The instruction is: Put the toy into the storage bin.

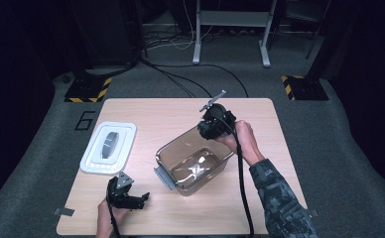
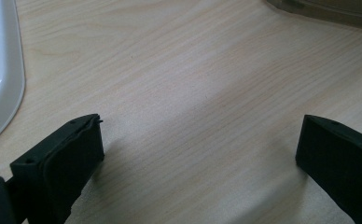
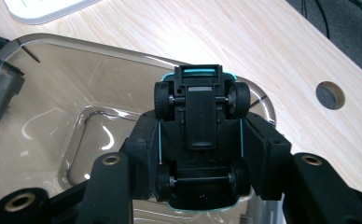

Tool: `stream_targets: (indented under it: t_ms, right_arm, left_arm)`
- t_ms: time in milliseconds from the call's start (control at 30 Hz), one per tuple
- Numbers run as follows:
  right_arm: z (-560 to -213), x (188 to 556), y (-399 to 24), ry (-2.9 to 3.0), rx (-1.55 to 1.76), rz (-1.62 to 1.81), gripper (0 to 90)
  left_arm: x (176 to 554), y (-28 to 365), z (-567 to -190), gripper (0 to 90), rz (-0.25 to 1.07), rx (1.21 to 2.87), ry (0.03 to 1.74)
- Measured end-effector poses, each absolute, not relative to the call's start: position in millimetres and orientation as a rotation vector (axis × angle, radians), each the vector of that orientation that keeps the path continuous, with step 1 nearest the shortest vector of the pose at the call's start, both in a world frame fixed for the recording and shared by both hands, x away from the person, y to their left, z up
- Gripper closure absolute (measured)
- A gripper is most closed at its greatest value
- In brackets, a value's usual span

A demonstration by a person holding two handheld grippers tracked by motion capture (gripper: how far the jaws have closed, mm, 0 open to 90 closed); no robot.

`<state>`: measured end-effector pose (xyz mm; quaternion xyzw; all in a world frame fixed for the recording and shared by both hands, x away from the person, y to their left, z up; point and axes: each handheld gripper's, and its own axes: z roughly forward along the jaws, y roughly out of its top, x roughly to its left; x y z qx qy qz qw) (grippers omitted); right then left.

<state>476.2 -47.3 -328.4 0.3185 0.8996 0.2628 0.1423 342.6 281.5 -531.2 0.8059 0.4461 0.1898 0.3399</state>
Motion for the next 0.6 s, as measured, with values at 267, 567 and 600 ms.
stream_targets:
  t_ms: [267, 567, 600]
  right_arm:
    - [-335.8, 477.0, -39.2, 2.638, 0.931, 0.743, 51.2]
    - [-345.6, 477.3, -31.2, 2.691, 0.919, 0.656, 51.2]
    - [-346.8, 477.6, -30.0, 2.697, 0.913, 0.648, 51.2]
  left_arm:
    - [342.5, 281.3, -531.3, 0.6, 0.494, 2.095, 1.163]
    - [342.5, 281.2, -531.3, 0.6, 0.494, 2.094, 1.163]
    - [342.5, 281.2, -531.3, 0.6, 0.493, 2.094, 1.163]
